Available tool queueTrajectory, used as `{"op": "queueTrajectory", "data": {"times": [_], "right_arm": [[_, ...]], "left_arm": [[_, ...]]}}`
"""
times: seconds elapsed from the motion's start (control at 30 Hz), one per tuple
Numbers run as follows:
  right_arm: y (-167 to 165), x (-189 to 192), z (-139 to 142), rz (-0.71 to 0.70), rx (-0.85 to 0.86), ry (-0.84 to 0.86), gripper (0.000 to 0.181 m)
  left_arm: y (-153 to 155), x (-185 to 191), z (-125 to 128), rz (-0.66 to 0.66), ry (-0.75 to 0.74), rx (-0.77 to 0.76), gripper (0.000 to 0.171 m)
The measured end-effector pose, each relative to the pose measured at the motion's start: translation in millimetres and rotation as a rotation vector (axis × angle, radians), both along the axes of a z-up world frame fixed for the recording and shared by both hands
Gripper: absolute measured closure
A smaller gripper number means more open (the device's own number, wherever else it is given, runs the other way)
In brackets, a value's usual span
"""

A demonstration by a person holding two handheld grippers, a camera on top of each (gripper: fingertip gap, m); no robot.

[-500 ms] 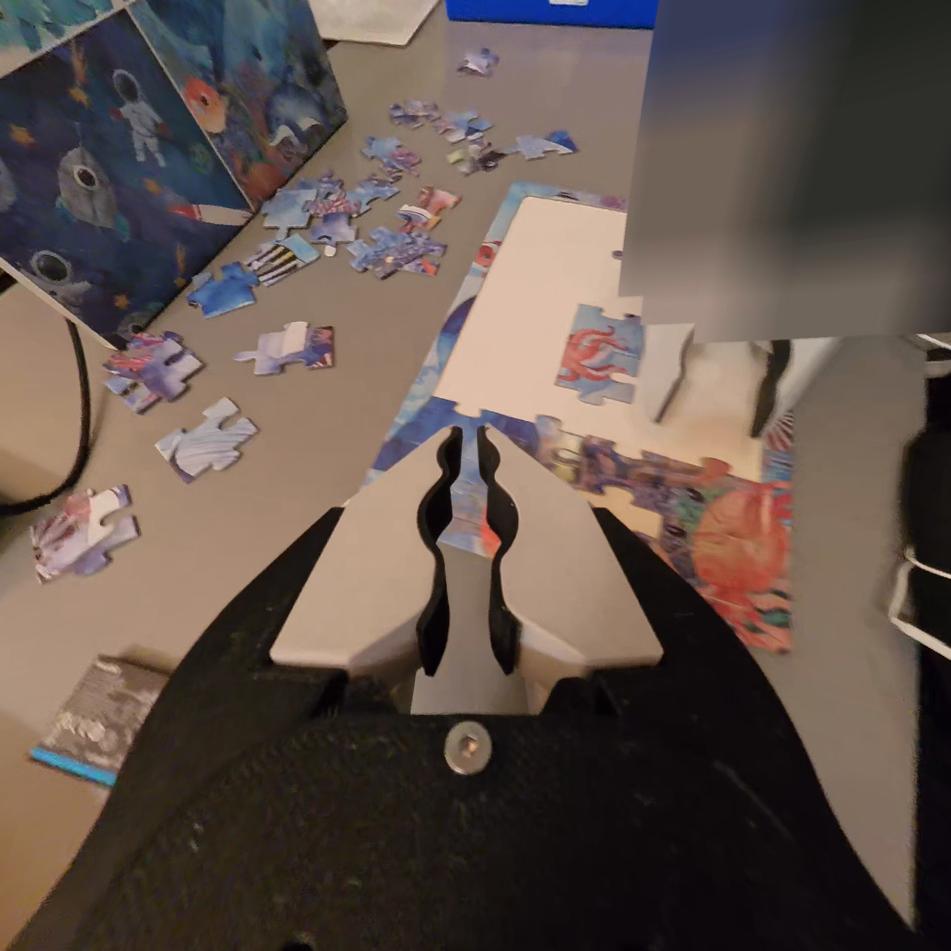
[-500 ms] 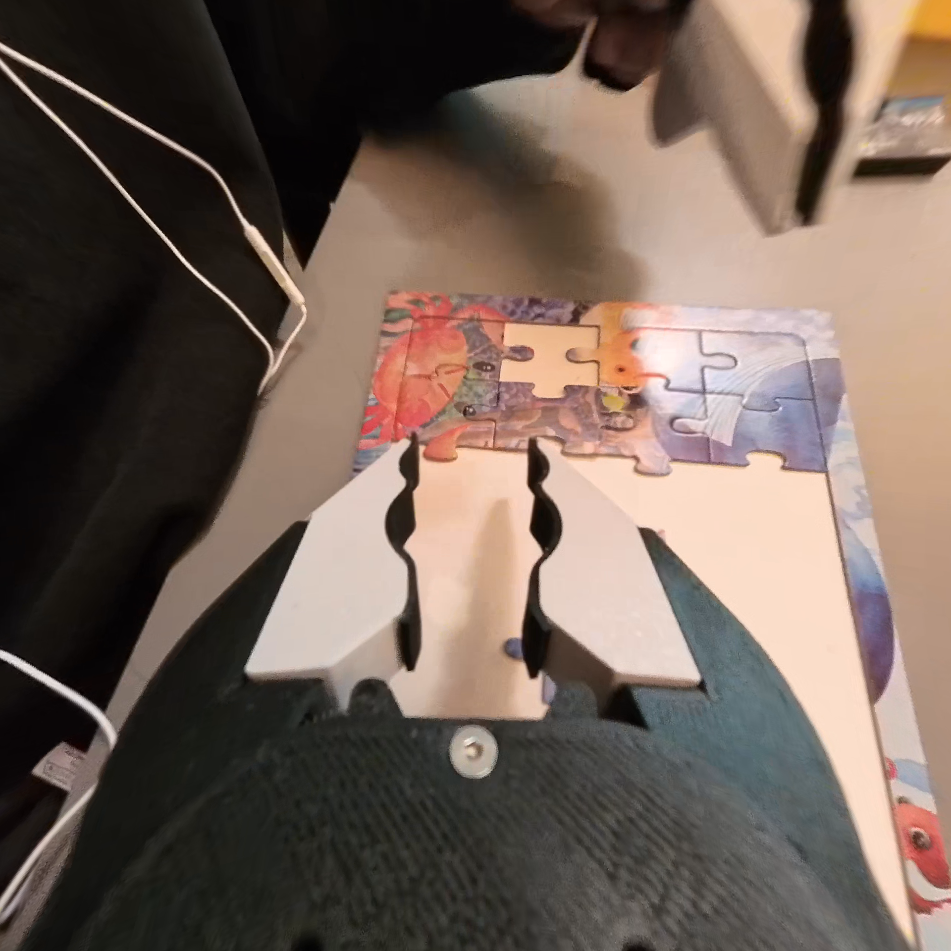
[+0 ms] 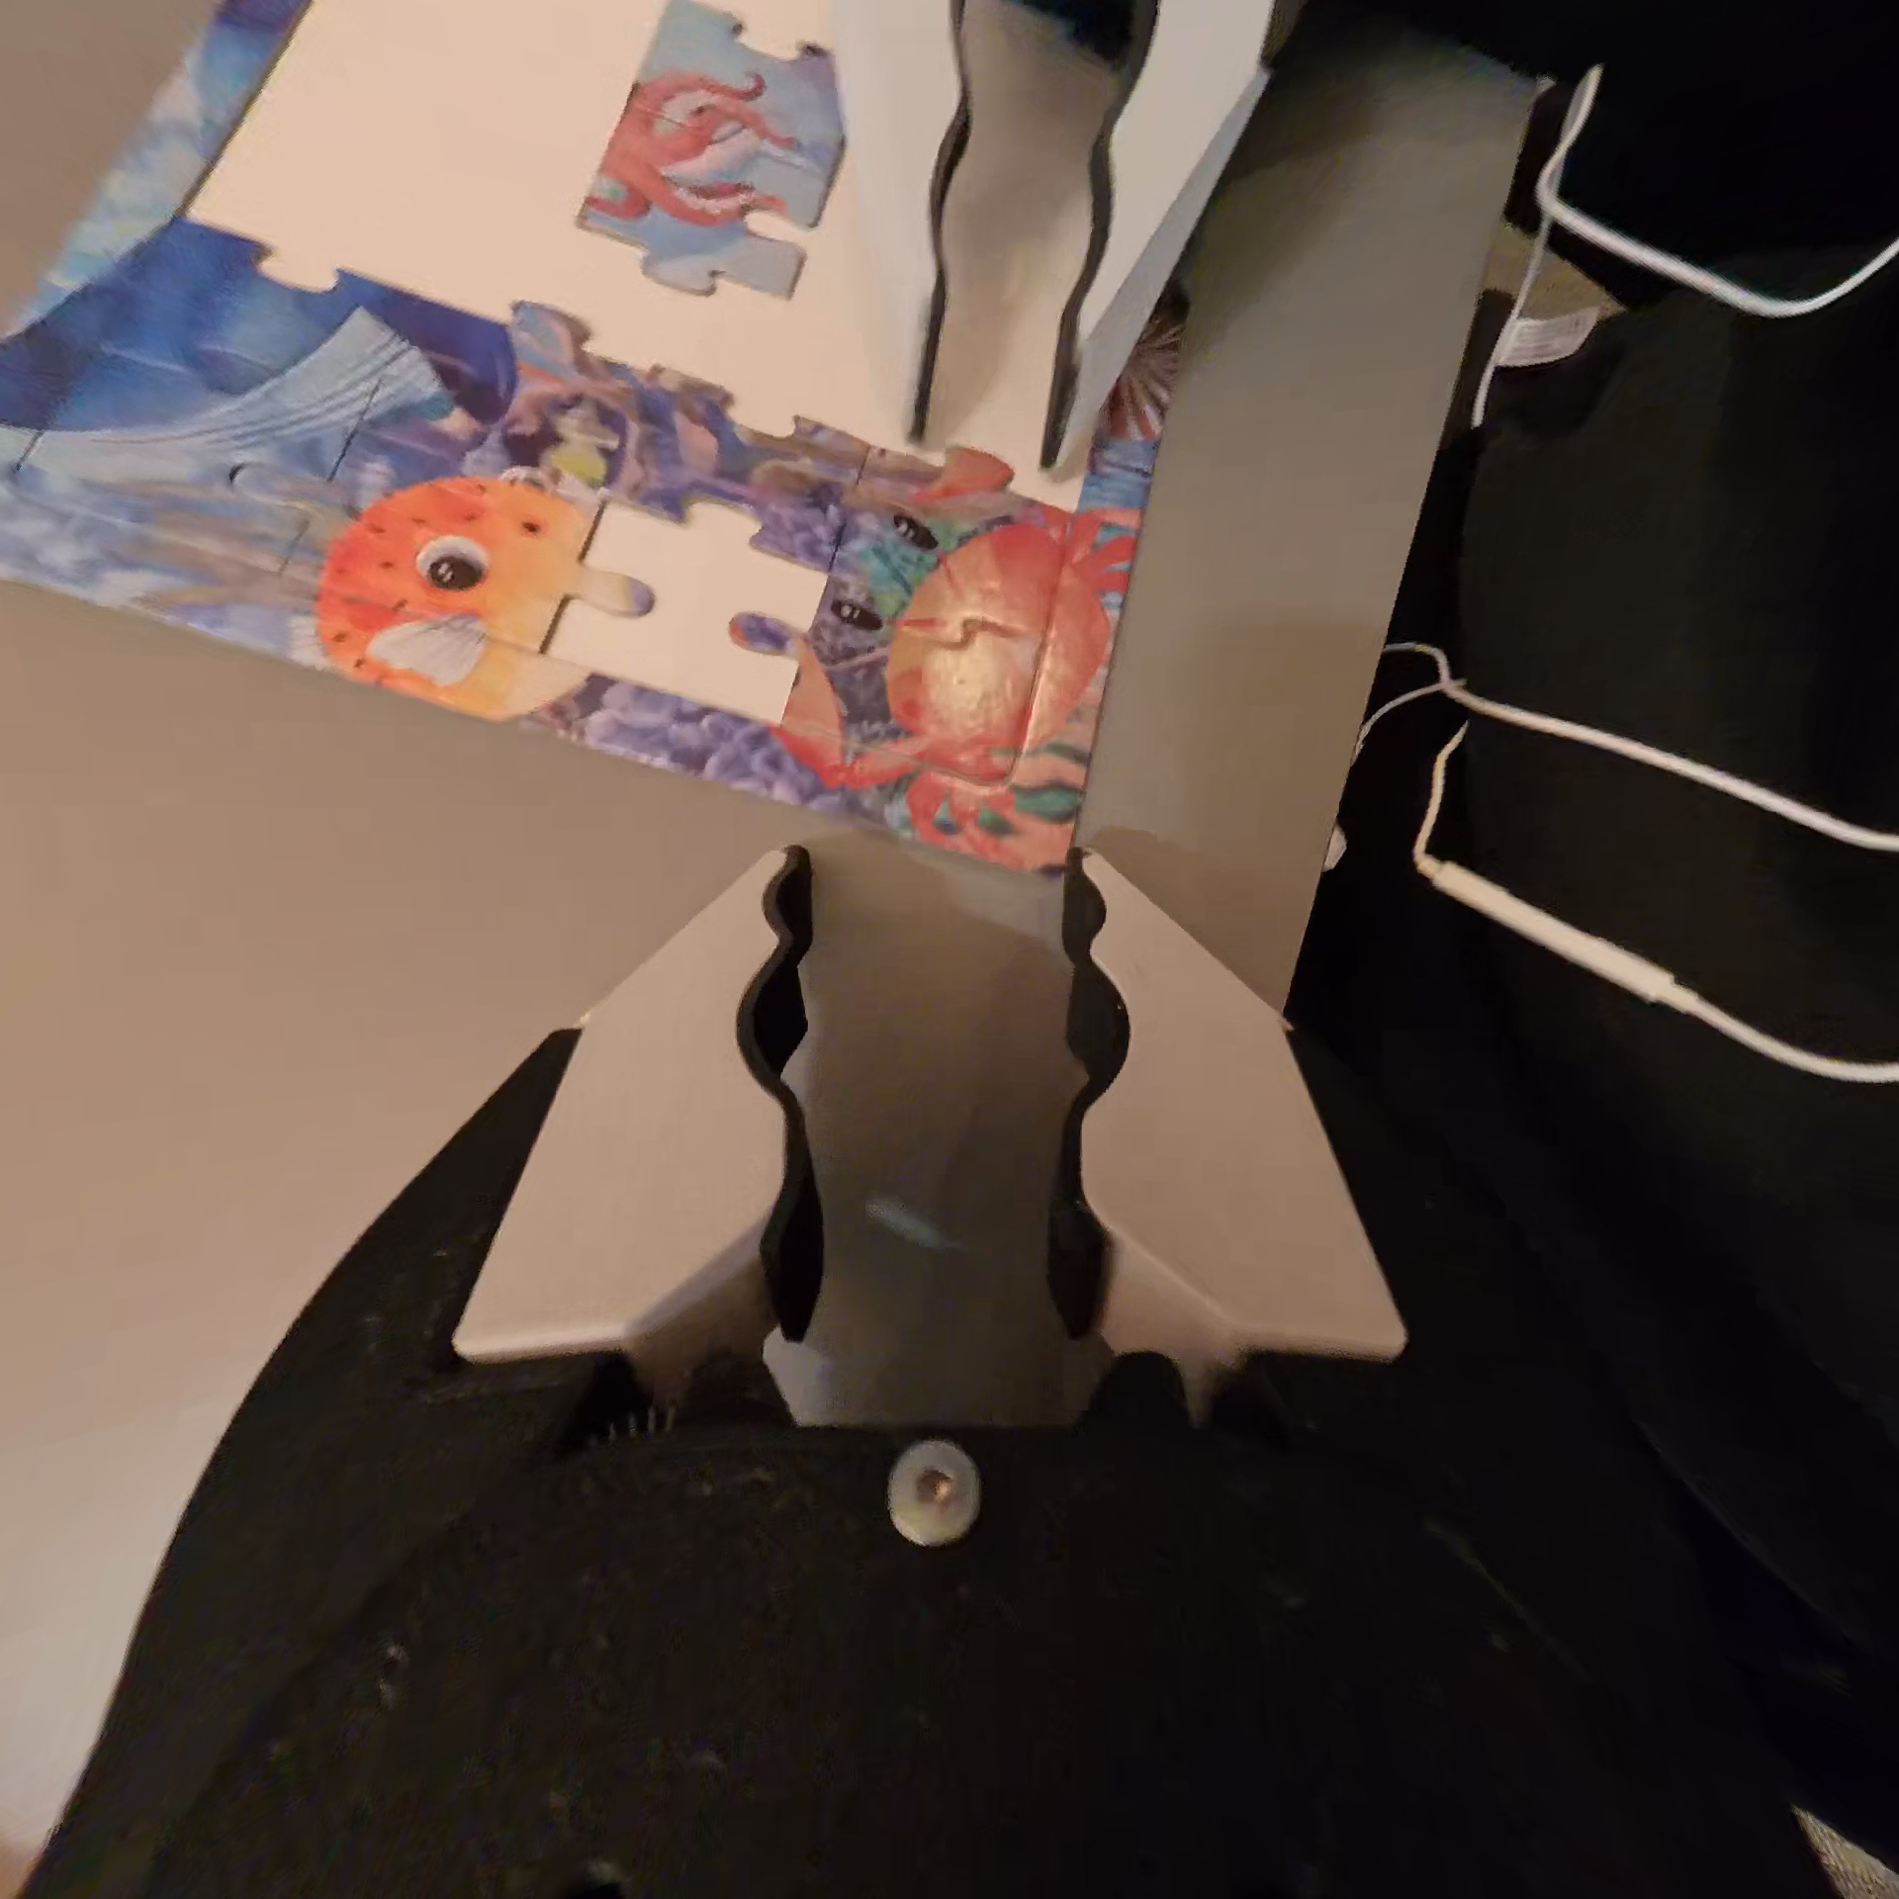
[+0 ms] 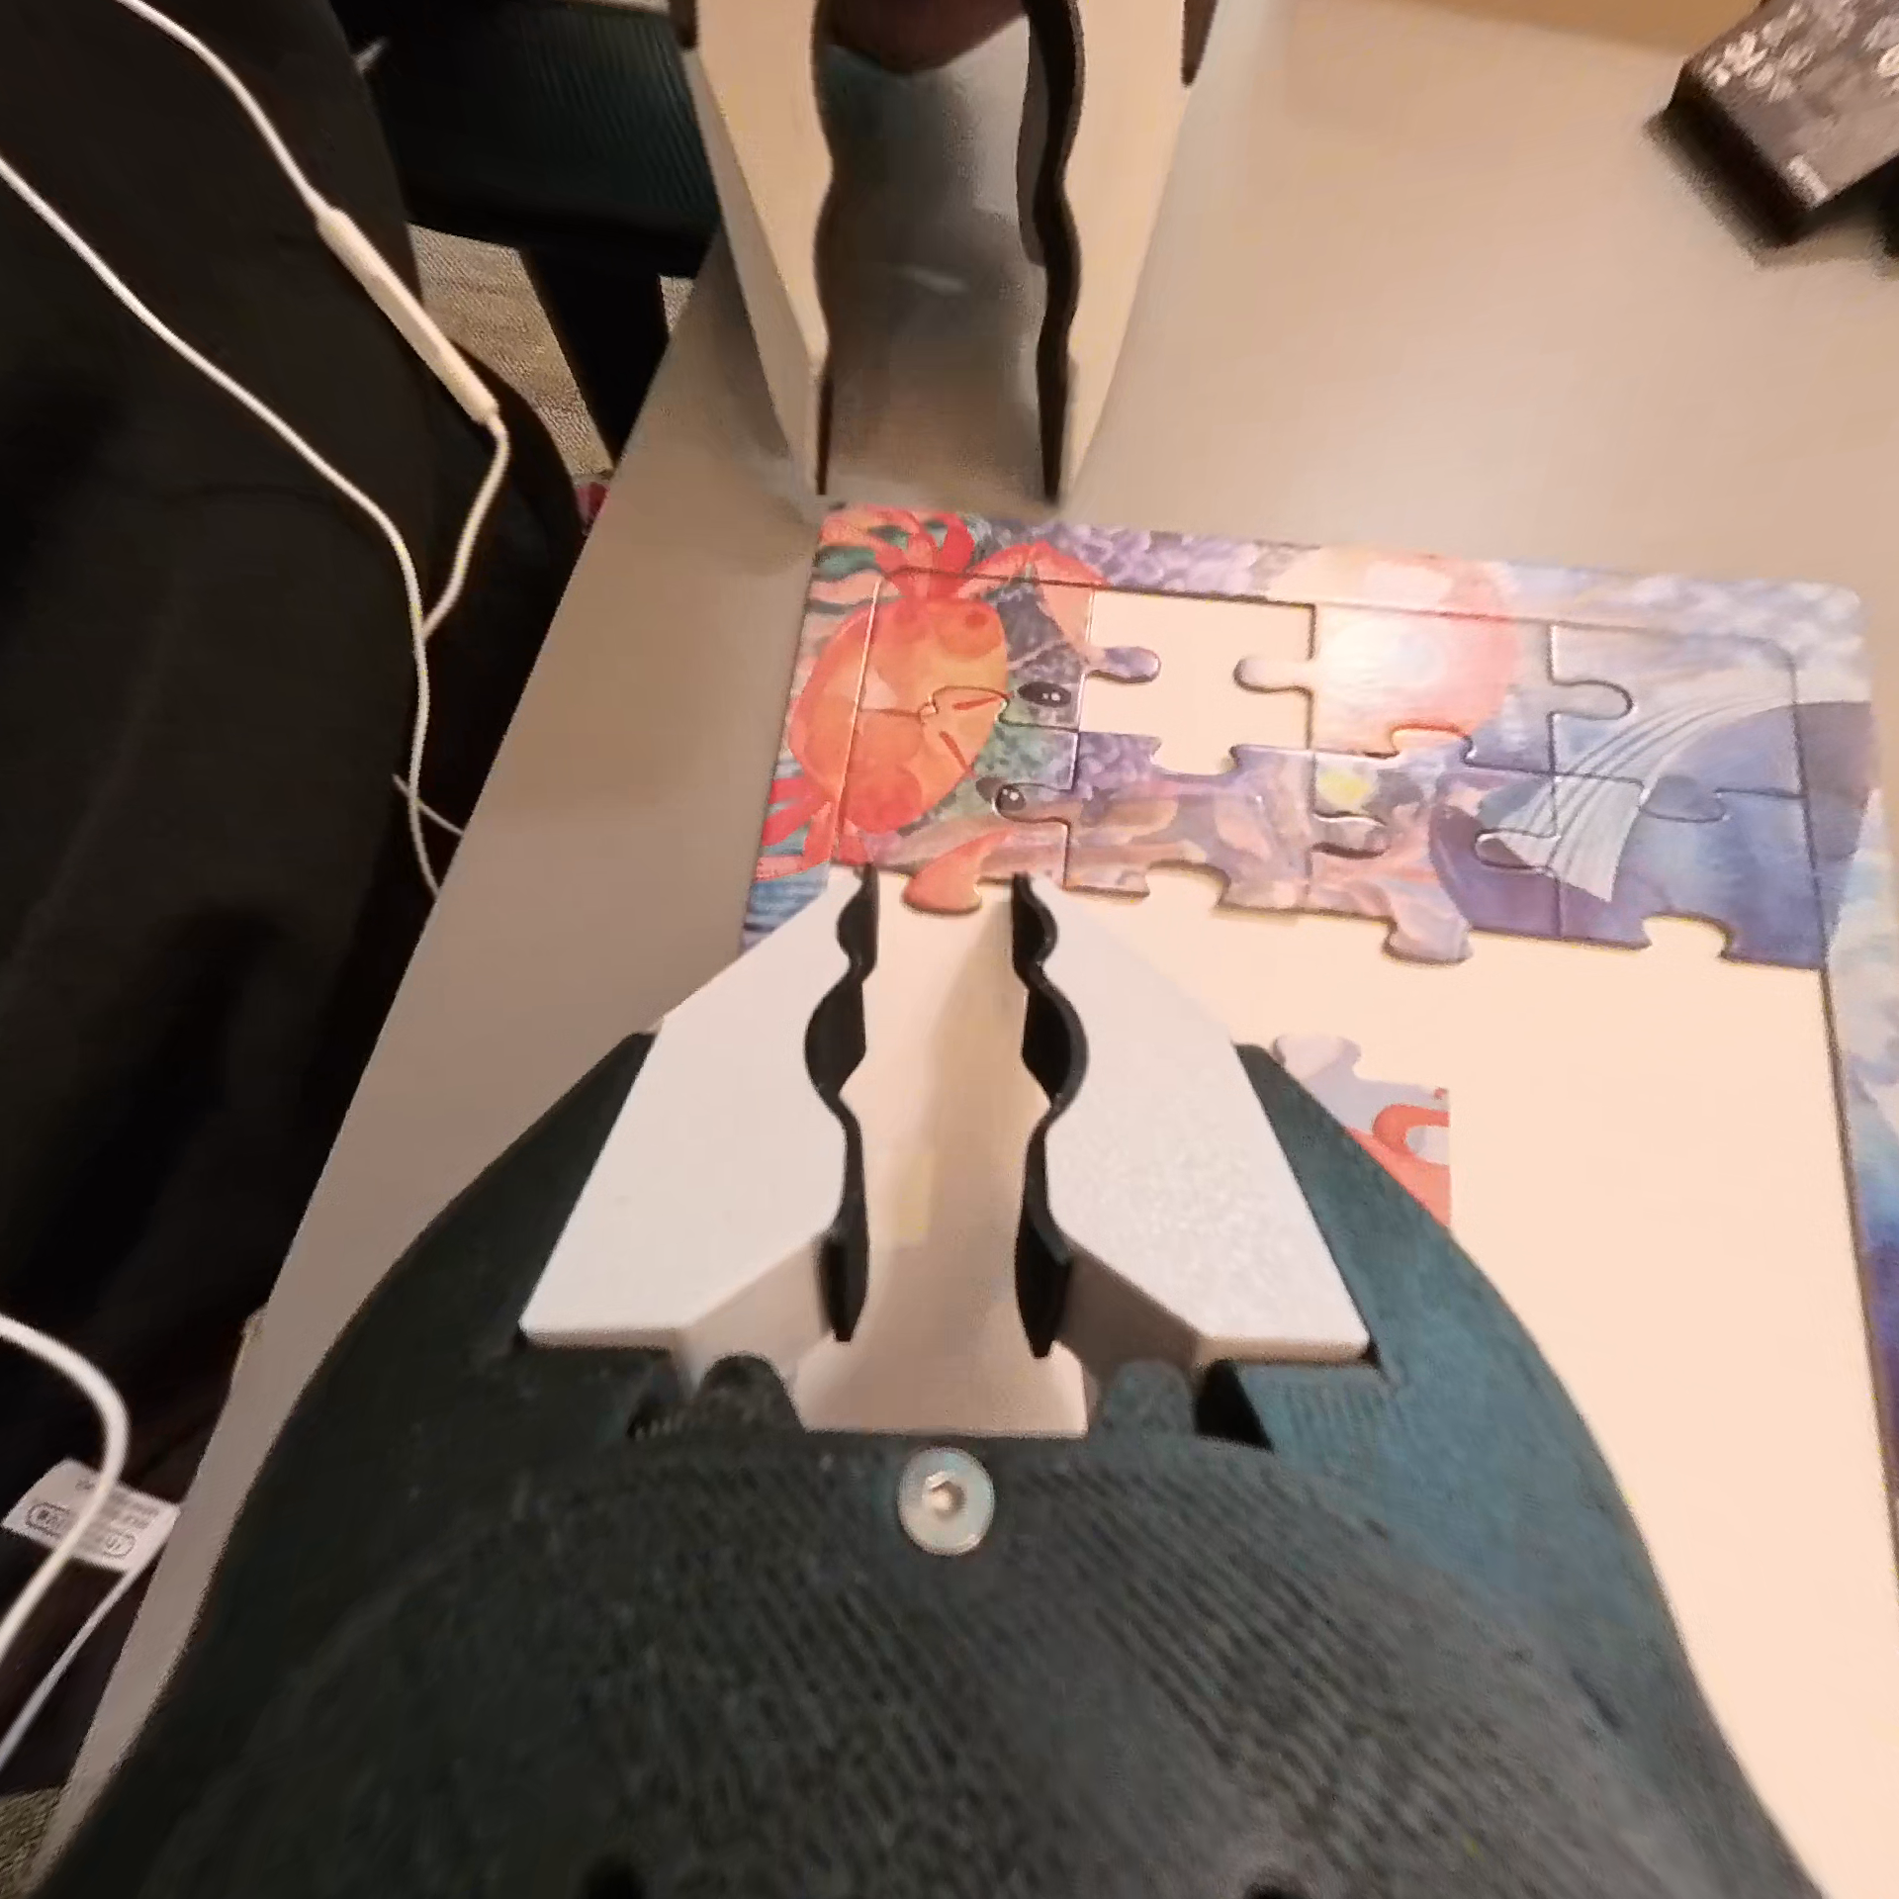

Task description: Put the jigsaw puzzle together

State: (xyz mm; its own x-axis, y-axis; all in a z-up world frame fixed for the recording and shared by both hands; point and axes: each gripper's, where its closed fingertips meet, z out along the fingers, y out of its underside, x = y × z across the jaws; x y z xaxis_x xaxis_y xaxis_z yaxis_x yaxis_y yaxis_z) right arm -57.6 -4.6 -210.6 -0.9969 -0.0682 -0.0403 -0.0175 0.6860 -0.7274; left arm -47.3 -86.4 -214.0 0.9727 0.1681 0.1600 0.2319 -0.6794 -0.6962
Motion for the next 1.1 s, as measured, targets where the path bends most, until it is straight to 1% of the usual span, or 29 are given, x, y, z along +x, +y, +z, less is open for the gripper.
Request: {"op": "queueTrajectory", "data": {"times": [0.1,0.3,0.33,0.4,0.5,0.57,0.63,0.67,0.73,0.8,0.87,0.93,0.97,1.03,1.1], "right_arm": [[-1,-2,-2,-0.008,-0.003,-0.022,0.160],[-2,-4,-2,-0.006,-0.008,-0.033,0.164],[-2,-4,-2,-0.003,-0.006,-0.036,0.164],[-3,-1,-2,0.019,-0.003,-0.042,0.171],[-4,1,-2,0.029,-0.001,-0.047,0.172],[-4,1,-2,0.029,-0.002,-0.056,0.172],[-4,1,-2,0.028,-0.003,-0.057,0.172],[-4,1,-2,0.028,-0.002,-0.060,0.171],[-5,3,3,0.026,-0.027,-0.086,0.162],[-9,-2,18,-0.004,-0.111,-0.098,0.162],[-11,-20,31,-0.090,-0.185,-0.072,0.162],[-10,-42,31,-0.196,-0.178,-0.021,0.163],[-9,-49,28,-0.225,-0.158,0.005,0.164],[-12,-58,22,-0.259,-0.127,0.061,0.164],[-16,-65,18,-0.279,-0.096,0.111,0.164]], "left_arm": [[8,-2,1,-0.020,-0.017,0.018,0.124],[8,-4,2,-0.022,-0.051,0.052,0.127],[9,-5,2,-0.017,-0.041,0.048,0.130],[8,-8,1,-0.006,-0.012,0.036,0.136],[8,-10,-1,0.004,0.058,0.012,0.137],[9,-10,-1,0.004,0.093,0.003,0.136],[9,-10,-2,0.005,0.095,0.002,0.135],[9,-10,-2,0.006,0.087,0.004,0.135],[9,-8,0,0.007,0.035,0.022,0.131],[10,-5,4,0.007,-0.034,0.064,0.127],[15,-7,15,0.023,-0.061,0.137,0.127],[21,-11,22,0.042,-0.056,0.185,0.126],[24,-14,21,0.056,-0.044,0.178,0.126],[30,-20,14,0.072,0.007,0.119,0.123],[39,-25,14,0.080,0.059,0.108,0.123]]}}
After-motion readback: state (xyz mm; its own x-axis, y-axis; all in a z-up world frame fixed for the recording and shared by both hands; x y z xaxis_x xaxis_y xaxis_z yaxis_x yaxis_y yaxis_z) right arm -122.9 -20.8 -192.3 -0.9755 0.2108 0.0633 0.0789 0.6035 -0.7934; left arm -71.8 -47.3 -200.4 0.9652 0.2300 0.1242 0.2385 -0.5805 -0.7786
